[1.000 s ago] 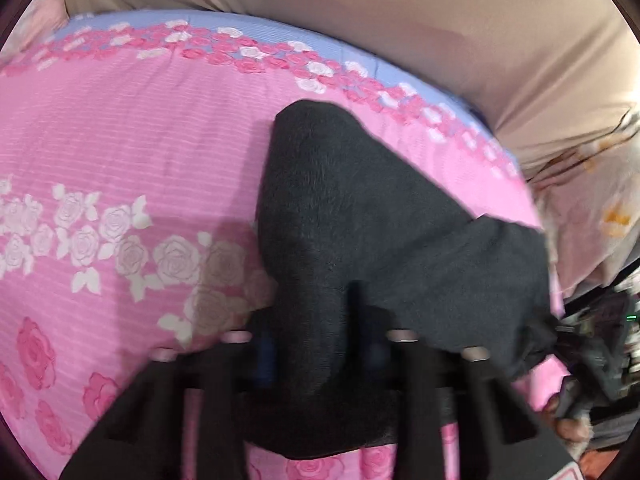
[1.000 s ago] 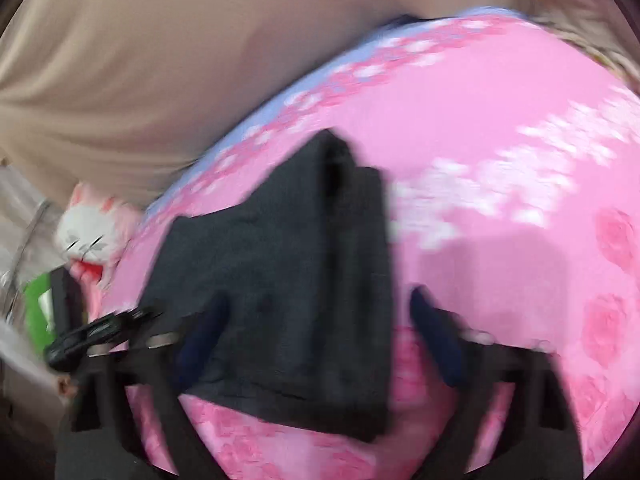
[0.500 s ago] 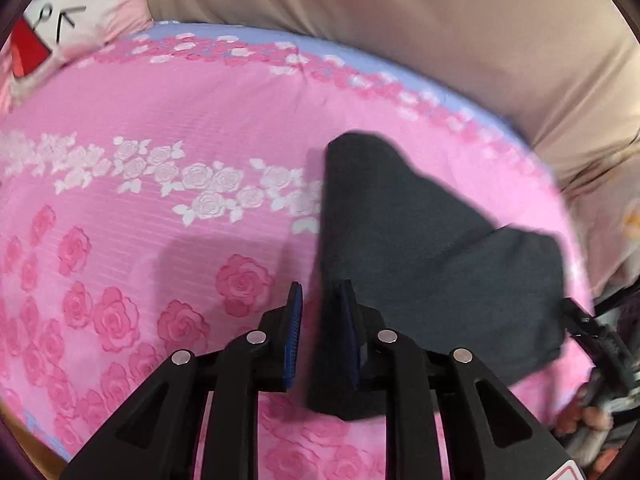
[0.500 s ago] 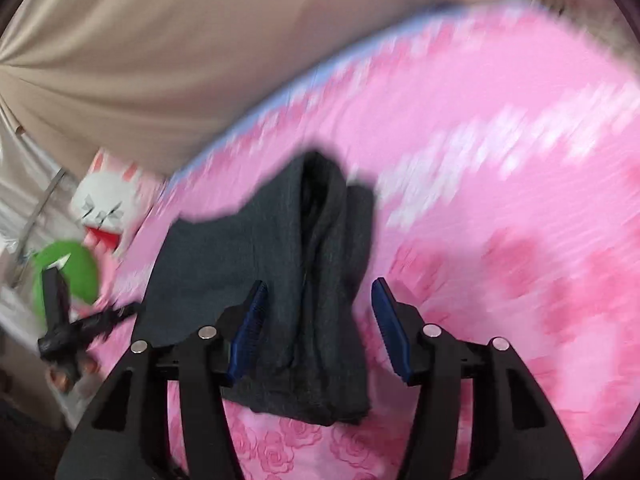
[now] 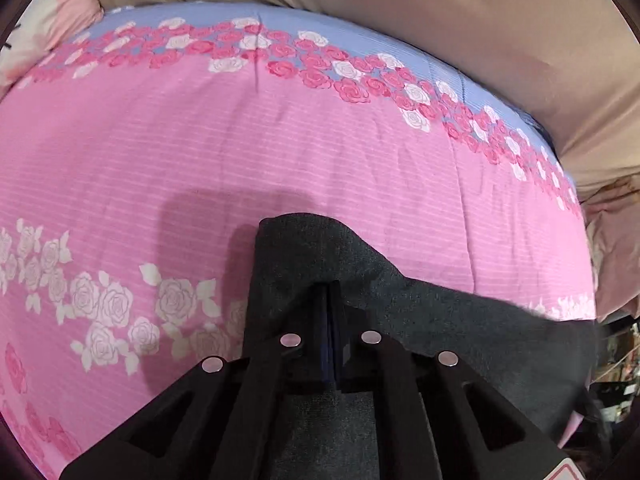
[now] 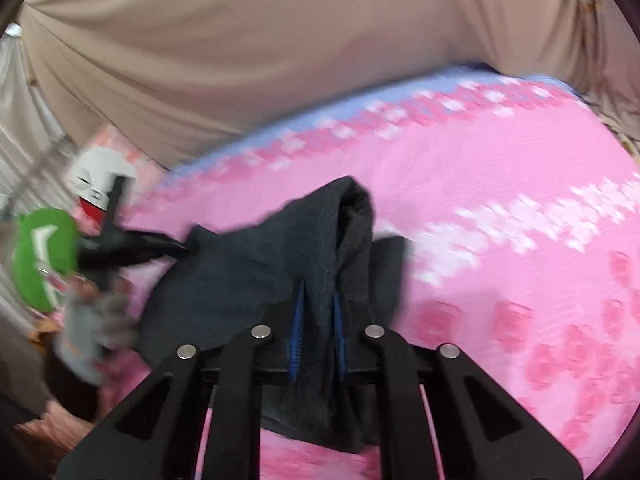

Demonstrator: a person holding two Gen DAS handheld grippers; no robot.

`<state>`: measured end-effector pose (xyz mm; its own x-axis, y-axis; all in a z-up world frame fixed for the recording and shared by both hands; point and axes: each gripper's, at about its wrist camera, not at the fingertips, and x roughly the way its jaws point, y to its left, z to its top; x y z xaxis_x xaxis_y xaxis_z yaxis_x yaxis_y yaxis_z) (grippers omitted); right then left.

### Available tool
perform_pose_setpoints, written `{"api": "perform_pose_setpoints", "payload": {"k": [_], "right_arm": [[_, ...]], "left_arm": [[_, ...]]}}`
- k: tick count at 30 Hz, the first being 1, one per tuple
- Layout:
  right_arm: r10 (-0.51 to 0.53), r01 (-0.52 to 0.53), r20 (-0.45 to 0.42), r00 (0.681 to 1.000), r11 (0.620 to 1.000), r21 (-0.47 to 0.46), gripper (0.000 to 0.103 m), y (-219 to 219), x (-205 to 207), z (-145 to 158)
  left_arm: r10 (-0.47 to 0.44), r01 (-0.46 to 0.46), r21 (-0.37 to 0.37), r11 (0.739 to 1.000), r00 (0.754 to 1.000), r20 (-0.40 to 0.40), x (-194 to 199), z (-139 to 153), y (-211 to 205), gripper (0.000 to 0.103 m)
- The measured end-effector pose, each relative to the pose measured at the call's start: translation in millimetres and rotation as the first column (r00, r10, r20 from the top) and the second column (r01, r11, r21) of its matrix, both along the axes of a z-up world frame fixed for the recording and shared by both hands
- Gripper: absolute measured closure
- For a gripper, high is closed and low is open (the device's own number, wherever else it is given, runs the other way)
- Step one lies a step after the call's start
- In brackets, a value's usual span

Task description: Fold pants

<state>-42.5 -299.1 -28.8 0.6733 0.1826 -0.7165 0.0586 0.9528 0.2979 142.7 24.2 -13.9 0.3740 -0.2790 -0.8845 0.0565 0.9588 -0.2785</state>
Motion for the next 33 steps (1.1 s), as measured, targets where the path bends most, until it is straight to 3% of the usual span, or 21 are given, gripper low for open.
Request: {"api": "perform_pose_setpoints", "payload": {"k": [2, 5, 8, 9, 11, 12, 14, 16, 18, 20, 21, 22, 23, 33], "right_arm": [[-0.046, 0.045, -0.067, 0.997, 0.999, -0.015, 0.092, -11, 6, -22], [-0.096, 0.096, 0.005, 0.995, 0.993, 0.076, 0.088, -20, -11, -5], [-0.029, 0.022, 0.103, 0.994, 0.997, 0.071, 0.088, 2, -27, 29], [0.019, -0.027, 0.121, 0.992, 0.998, 0.061, 0.088, 16, -29, 35], [0.078, -0.080, 0.082, 0.994, 0.996, 0.027, 0.087, 34, -25, 27], [0.088, -0.087, 0.017, 0.996, 0.996, -0.021, 0.086, 42, -16, 7], [0.081, -0.080, 0.039, 0.996, 0.996, -0.036, 0.088, 42, -16, -5], [0.055, -0.055, 0.033, 0.998, 0.998, 0.001, 0.084, 40, -19, 9], [0.083, -0.082, 0.089, 0.993, 0.997, -0.011, 0.083, 48, -27, 23], [0.117, -0.113, 0.087, 0.989, 0.992, -0.053, 0.076, 58, -27, 24], [0.121, -0.116, 0.050, 0.991, 0.989, -0.087, 0.064, 61, -23, 12], [0.118, -0.116, 0.016, 0.993, 0.988, -0.100, 0.062, 64, -17, 2], [0.116, -0.112, 0.036, 0.993, 0.989, -0.101, 0.062, 64, -19, -3], [0.177, -0.175, 0.128, 0.976, 0.984, -0.028, 0.061, 81, -19, 43]], "left_arm": [[-0.009, 0.009, -0.001, 1.000, 1.000, 0.023, 0, -1, -1, 0.096], [-0.018, 0.018, 0.000, 1.000, 0.998, 0.054, -5, 2, 1, 0.096], [-0.014, 0.012, 0.017, 1.000, 0.994, 0.108, -30, 16, 8, 0.092], [-0.023, 0.016, 0.050, 0.999, 0.990, 0.137, -40, 21, 6, 0.088], [-0.037, 0.006, 0.149, 0.989, 0.978, 0.206, -63, 31, -2, 0.053], [-0.047, -0.001, 0.200, 0.980, 0.971, 0.235, -73, 34, -8, 0.048], [-0.068, 0.002, 0.252, 0.968, 0.965, 0.252, -84, 34, -14, 0.048], [-0.079, 0.007, 0.275, 0.961, 0.965, 0.250, -93, 32, -18, 0.048], [-0.085, 0.017, 0.275, 0.961, 0.968, 0.236, -96, 30, -17, 0.048], [-0.082, 0.020, 0.263, 0.965, 0.970, 0.227, -101, 28, -15, 0.048], [-0.079, 0.018, 0.263, 0.964, 0.972, 0.223, -102, 27, -15, 0.048], [-0.076, 0.017, 0.261, 0.965, 0.973, 0.218, -105, 25, -13, 0.048], [-0.072, 0.015, 0.258, 0.966, 0.975, 0.213, -107, 23, -12, 0.048], [-0.072, 0.012, 0.288, 0.958, 0.977, 0.200, -132, 16, -5, 0.044]]}}
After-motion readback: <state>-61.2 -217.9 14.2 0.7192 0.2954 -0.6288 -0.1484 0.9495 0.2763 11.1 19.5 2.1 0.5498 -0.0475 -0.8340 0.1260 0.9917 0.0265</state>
